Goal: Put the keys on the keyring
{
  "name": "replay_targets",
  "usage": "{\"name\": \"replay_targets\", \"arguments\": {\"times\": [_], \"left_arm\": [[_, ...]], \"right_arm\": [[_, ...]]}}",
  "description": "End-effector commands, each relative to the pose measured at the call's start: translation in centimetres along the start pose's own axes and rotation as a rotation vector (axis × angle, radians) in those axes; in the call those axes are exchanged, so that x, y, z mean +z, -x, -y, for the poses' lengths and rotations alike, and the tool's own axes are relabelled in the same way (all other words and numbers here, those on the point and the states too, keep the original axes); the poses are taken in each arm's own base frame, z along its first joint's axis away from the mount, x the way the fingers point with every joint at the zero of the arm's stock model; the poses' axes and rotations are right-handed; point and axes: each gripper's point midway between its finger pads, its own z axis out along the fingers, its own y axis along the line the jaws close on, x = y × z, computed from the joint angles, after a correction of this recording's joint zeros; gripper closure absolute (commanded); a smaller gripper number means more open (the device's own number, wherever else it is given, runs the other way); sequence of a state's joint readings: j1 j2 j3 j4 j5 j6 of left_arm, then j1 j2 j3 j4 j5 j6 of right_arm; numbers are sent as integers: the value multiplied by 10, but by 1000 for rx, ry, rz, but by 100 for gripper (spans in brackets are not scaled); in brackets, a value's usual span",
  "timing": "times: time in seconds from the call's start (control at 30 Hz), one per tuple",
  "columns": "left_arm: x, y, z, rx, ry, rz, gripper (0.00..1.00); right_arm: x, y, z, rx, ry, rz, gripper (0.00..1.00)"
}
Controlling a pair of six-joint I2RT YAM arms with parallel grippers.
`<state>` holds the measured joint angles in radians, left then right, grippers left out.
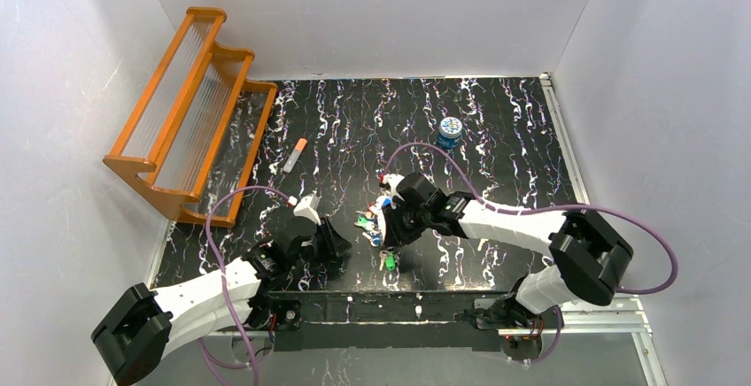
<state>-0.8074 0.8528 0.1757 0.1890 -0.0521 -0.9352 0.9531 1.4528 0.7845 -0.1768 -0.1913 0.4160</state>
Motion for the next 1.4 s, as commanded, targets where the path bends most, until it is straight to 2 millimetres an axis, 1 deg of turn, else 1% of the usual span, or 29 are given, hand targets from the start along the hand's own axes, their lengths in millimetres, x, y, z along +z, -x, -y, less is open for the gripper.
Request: {"name": "replay_targets", "arguments": {"times": [0.0,0.1,0.2,0.3,0.5,0.67,0.87,1.17,1.23,1.37], "left_arm": [[2,1,-1,11,3,9,78],[2,0,-1,9,1,9,78],[3,0,0,6,-1,7,78],[4,-1,-2,7,3,0,78],[3,-3,-4,1,5,-1,78],[2,-2,-3,1,3,3,78],[2,-2,-2,1,4,1,78],[2,-2,-4,1,8,3,78],[2,-2,-3,4,8,1,78],[2,-2,-3,4,8,1,78]], "right_arm": [[-19,34,-17,-28,17,102,71],[-18,33,-25,-30,36,89,71],[-11,27,-31,-19,52,56,71],[-2,20,-29,17,31,25,71],[12,7,-17,69,-29,-33,70],[17,11,-13,74,-55,-24,64],[21,14,-13,83,-55,-19,64],[10,26,-22,85,-37,20,62],[13,25,-20,94,-50,6,62],[22,16,-12,112,-79,-26,63]]}}
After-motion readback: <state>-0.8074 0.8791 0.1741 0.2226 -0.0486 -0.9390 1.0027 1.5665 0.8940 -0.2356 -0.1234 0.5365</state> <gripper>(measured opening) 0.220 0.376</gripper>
